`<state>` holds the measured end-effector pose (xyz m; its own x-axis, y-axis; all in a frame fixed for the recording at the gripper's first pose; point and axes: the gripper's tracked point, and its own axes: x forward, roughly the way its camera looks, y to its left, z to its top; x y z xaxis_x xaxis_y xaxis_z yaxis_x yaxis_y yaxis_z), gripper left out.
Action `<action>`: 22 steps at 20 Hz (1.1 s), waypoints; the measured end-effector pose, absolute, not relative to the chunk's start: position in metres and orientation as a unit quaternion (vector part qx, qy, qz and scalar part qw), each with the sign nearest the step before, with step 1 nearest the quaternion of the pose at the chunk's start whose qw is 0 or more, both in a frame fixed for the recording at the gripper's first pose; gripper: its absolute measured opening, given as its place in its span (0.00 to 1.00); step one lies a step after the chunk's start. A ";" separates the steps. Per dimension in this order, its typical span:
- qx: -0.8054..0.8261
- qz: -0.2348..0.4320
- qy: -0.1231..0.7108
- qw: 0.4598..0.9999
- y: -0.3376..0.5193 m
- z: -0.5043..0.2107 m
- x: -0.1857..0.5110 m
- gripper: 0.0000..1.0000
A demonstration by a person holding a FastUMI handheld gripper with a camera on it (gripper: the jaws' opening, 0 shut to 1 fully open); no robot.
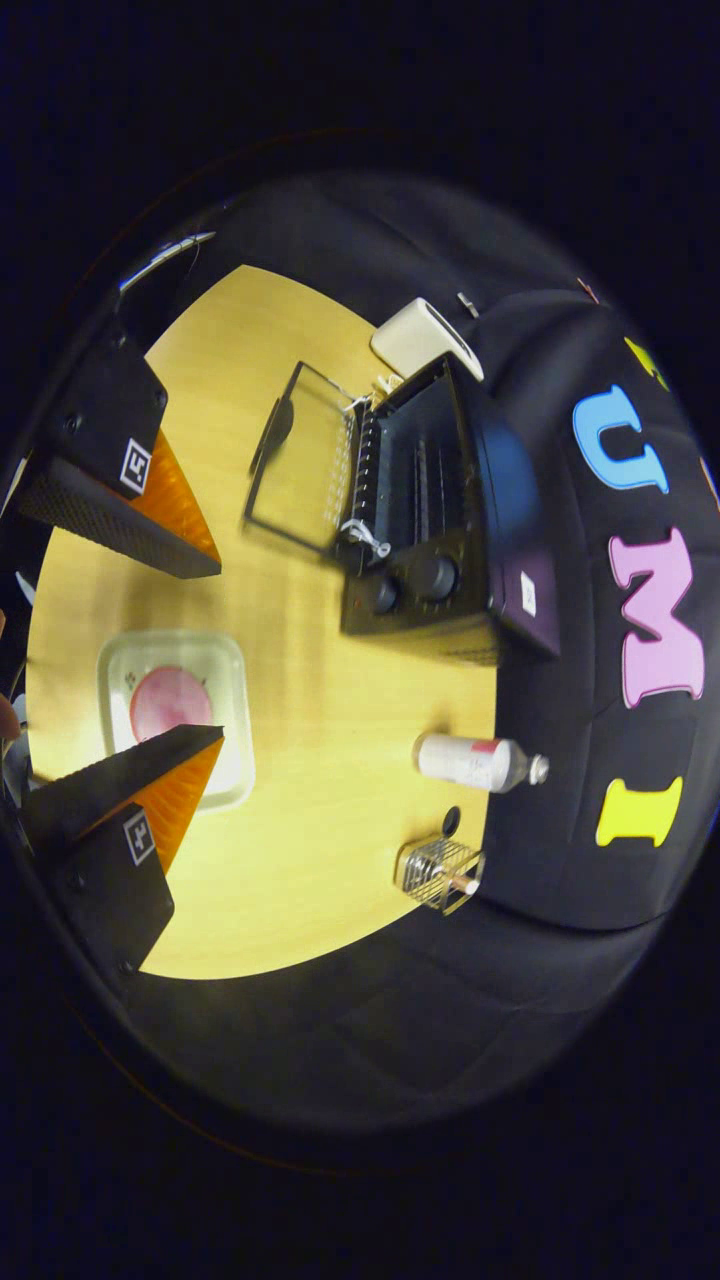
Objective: Open the toaster oven, put the food inside, and close the toaster oven door.
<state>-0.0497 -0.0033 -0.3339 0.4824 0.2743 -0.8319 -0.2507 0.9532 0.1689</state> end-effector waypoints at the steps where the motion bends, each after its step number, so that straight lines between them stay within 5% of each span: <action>1: 0.010 0.152 0.498 0.854 -0.019 -0.343 -0.048 0.98; 4: 0.015 0.156 0.541 0.826 -0.055 -0.373 -0.043 0.94; 5: 0.017 0.157 0.552 0.819 -0.065 -0.381 -0.039 0.82; 10: 0.023 0.191 0.610 0.769 -0.071 -0.423 -0.040 0.59; 13: 0.038 0.200 0.638 0.743 -0.068 -0.442 -0.040 0.33; 22: 0.065 0.217 0.649 0.726 -0.063 -0.429 -0.043 0.27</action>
